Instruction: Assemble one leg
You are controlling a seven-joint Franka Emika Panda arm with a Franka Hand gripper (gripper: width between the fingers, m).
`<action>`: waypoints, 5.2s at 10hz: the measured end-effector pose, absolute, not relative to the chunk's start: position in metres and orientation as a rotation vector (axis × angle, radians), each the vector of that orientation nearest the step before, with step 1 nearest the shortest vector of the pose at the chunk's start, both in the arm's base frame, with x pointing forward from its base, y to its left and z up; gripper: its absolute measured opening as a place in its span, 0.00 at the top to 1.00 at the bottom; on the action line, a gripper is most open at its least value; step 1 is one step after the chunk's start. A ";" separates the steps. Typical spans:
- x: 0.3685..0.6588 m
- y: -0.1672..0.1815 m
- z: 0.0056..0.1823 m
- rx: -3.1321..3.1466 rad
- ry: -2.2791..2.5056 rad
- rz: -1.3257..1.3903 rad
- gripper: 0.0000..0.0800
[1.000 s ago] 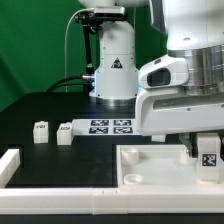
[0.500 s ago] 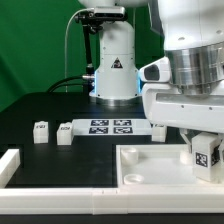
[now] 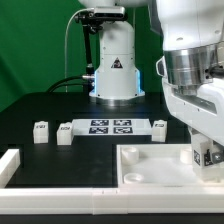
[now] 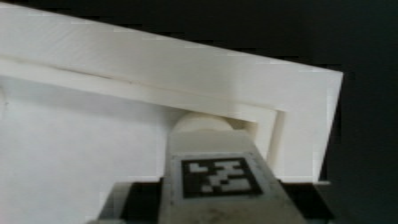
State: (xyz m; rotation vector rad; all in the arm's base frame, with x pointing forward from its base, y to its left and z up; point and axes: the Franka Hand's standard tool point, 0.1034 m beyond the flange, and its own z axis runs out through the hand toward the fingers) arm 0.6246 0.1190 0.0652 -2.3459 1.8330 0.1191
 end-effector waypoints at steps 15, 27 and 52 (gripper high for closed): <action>0.631 0.119 0.066 -3.055 -0.097 -0.129 0.34; 0.629 0.109 0.065 -2.581 1.562 -0.014 0.64; 0.629 0.117 0.064 -2.877 1.006 -0.107 0.64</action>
Offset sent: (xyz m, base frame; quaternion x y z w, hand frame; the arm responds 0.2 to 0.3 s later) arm -0.0033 0.0030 0.0031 -0.0095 0.0123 -0.3340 0.9424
